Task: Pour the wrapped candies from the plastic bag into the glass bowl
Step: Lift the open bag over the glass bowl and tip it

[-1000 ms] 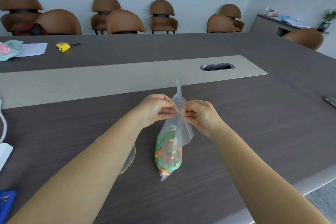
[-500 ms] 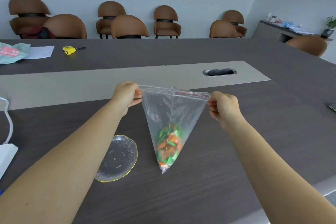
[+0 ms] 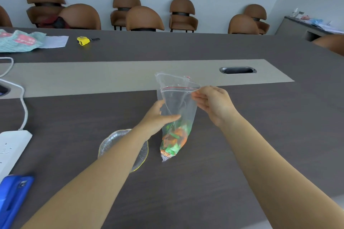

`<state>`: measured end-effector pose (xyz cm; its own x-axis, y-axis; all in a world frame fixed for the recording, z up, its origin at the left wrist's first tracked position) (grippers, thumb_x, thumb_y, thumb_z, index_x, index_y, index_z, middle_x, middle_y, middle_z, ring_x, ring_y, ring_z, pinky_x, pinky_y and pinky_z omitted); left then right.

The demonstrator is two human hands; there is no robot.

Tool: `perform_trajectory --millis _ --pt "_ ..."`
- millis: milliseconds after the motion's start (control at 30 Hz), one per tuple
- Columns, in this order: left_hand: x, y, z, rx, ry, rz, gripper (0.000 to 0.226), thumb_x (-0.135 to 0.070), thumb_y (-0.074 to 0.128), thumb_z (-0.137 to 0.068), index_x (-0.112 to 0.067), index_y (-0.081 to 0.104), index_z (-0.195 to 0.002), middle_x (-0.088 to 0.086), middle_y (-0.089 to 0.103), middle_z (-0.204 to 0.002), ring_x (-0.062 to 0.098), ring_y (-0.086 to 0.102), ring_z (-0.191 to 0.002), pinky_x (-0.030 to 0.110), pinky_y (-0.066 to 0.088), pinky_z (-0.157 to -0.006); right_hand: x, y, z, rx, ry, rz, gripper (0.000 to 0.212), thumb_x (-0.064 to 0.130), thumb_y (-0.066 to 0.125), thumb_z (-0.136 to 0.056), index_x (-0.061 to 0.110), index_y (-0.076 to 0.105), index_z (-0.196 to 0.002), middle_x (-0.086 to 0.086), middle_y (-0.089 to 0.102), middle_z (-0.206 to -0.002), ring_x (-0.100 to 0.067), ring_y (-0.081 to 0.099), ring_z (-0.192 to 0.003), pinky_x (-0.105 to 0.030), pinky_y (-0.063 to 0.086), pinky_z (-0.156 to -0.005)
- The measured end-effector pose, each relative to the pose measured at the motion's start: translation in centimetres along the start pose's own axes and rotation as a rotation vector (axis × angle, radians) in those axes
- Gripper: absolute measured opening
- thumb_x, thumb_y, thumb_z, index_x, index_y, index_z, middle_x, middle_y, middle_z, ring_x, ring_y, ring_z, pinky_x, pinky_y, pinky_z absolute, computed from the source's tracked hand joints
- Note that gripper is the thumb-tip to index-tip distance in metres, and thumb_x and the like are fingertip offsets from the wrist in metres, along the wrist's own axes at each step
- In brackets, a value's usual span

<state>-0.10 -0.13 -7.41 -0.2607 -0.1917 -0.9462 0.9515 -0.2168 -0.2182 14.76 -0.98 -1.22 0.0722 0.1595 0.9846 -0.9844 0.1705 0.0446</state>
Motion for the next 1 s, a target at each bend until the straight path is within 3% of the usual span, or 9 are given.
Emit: perform_trajectory --millis 167,233,333,533,600,700,767,867,1000 --pt "0.0 0.5 -2.4 -0.213 0.087 0.048 0.014 -0.017 0.059 -0.083 -0.008 0.068 -0.090 0.011 0.066 -0.104 0.020 0.057 -0.101 0.028 0.038 -0.087 -0.8 0.2 -1.4 0.068 -0.042 0.071 0.021 0.008 0.054 -0.081 0.016 0.054 -0.062 -0.007 0.056 -0.081 -0.018 0.051 -0.089 -0.022 0.038 -0.073" --pt "0.0 0.2 -3.4 -0.272 0.091 0.072 0.022 -0.014 0.057 -0.084 -0.014 0.059 -0.062 0.006 0.060 -0.074 0.019 0.054 -0.079 0.024 0.041 -0.076 -1.3 -0.3 -2.2 0.076 -0.051 0.059 0.020 0.010 0.056 -0.082 0.018 0.055 -0.064 -0.004 0.055 -0.085 -0.016 0.051 -0.089 -0.022 0.038 -0.075" --pt "0.3 -0.9 -4.2 -0.283 0.002 0.226 0.025 -0.016 0.047 -0.090 -0.016 0.048 -0.065 -0.001 0.056 -0.073 0.013 0.053 -0.068 0.013 0.043 -0.057 -2.8 -1.3 -3.6 0.044 -0.069 0.047 0.010 0.008 0.059 -0.081 0.017 0.057 -0.076 -0.001 0.058 -0.086 -0.012 0.054 -0.082 -0.018 0.041 -0.073" --pt "1.2 -3.2 -6.0 -0.242 -0.140 0.361 0.026 -0.025 0.038 -0.095 -0.019 0.046 -0.072 0.000 0.061 -0.081 0.017 0.061 -0.076 0.038 0.044 -0.093 -7.7 -1.5 -7.0 0.096 0.097 0.358 0.072 0.014 0.067 -0.077 0.009 0.031 -0.139 -0.005 0.036 -0.147 -0.022 0.036 -0.134 -0.026 0.033 -0.095" --pt "1.3 -3.3 -6.0 -0.240 -0.152 0.376 0.029 -0.026 0.038 -0.095 -0.016 0.046 -0.070 0.001 0.056 -0.080 0.016 0.061 -0.076 0.039 0.044 -0.092 -9.2 -1.0 -8.0 0.149 0.132 0.386 0.060 0.014 0.068 -0.076 0.011 0.043 -0.131 -0.006 0.050 -0.134 -0.023 0.051 -0.122 -0.024 0.041 -0.089" --pt "2.1 -3.0 -5.6 -0.216 -0.147 0.407 0.024 -0.033 0.042 -0.093 -0.018 0.050 -0.076 0.000 0.057 -0.089 0.018 0.060 -0.087 0.036 0.043 -0.095 -9.9 0.0 -8.9 0.162 0.181 0.281 0.016 0.009 0.057 -0.085 0.014 0.059 -0.100 0.005 0.057 -0.084 -0.007 0.059 -0.070 -0.020 0.048 -0.061" --pt "3.4 -2.3 -5.0 -0.178 -0.142 0.316 0.017 -0.033 0.048 -0.090 -0.018 0.054 -0.093 0.001 0.058 -0.108 0.016 0.056 -0.102 0.033 0.039 -0.097 -10.3 0.2 -9.6 0.142 0.155 0.329 0.022 0.013 0.054 -0.088 0.011 0.061 -0.108 0.007 0.058 -0.082 -0.010 0.057 -0.076 -0.021 0.048 -0.065" --pt "5.5 -0.3 -4.2 -0.129 -0.172 0.212 0.045 -0.021 0.062 -0.082 -0.010 0.049 -0.123 0.000 0.052 -0.118 0.014 0.049 -0.110 0.023 0.039 -0.090 -10.4 0.2 -9.7 0.103 0.061 0.444 0.012 0.018 0.053 -0.087 0.013 0.064 -0.090 0.005 0.058 -0.073 -0.010 0.052 -0.065 -0.023 0.043 -0.057" --pt "6.9 1.4 -3.9 -0.150 -0.222 0.055 0.021 -0.023 0.056 -0.086 -0.006 0.064 -0.094 0.000 0.057 -0.081 0.015 0.051 -0.080 0.025 0.037 -0.069 -10.3 0.1 -9.4 0.084 0.029 0.531 0.019 0.019 0.049 -0.086 0.007 0.057 -0.074 -0.012 0.058 -0.077 -0.023 0.052 -0.069 -0.038 0.047 -0.068"
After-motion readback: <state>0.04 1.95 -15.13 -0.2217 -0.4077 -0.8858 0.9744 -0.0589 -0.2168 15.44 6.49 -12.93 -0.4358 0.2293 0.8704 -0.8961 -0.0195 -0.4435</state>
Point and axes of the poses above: each hand's wrist, its own z-axis away from the middle knuckle, its own y-axis out of the palm, x = y × z, the point moved 1 cm from there along -z, towards the middle knuckle
